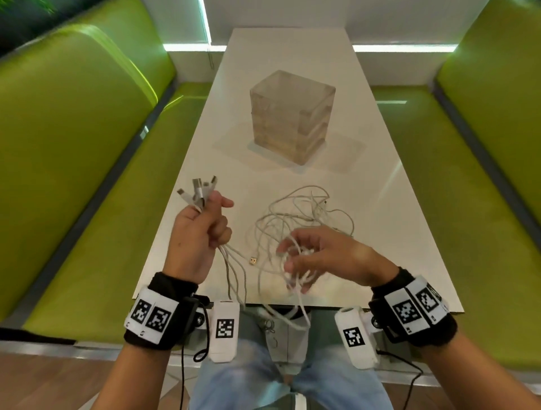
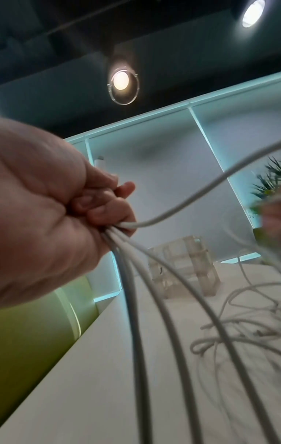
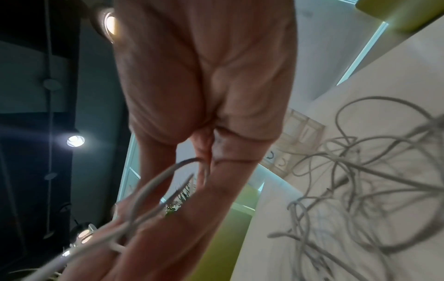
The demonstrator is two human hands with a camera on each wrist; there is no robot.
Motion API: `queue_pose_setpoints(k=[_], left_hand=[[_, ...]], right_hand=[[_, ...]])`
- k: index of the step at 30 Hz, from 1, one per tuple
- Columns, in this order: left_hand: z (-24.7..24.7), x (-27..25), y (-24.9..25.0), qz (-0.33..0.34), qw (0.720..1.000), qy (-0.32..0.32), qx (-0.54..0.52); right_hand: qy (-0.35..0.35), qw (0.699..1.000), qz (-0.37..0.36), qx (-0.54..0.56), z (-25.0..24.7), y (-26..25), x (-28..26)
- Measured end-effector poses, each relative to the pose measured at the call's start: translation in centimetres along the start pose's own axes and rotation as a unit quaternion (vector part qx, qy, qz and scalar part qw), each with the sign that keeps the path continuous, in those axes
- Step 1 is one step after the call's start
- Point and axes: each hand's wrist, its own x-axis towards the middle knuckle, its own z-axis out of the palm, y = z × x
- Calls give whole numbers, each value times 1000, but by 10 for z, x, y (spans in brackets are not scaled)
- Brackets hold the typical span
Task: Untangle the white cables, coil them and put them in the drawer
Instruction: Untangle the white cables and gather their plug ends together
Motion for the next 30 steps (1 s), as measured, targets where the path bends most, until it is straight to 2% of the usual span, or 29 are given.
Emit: queue_pose_setpoints(k=[2,3,10,16,18,20,22,25,30], left_hand=[[-1,2,6,8,999,20,-32],[-2,3,8,10,999,28,-39],[-2,5,14,34,997,44,-46],[-4,9,15,45,996,53,-54],[-4,9,14,46,996,52,-56],[-4,9,14,47,996,51,-57],[-4,9,14,51,996,53,-58],[-6,10,15,62,995,57,-60],[-6,11,17,64,995,56,-60]], right_hand=[[-74,996,42,-40,6,14,-1],[-86,993,55,-56,9,21,-1],[-59,979,49,-187,22,51,8],[-46,990,57,-123,20,54,8],[-86,987,80,-106,18,53,6],[-163,975,106,-109,19,56,5],[-200,961,142,-132,20,61,3],[-200,940,158,-226,23,68,1],[-146,917,188,-319,36,80,2]])
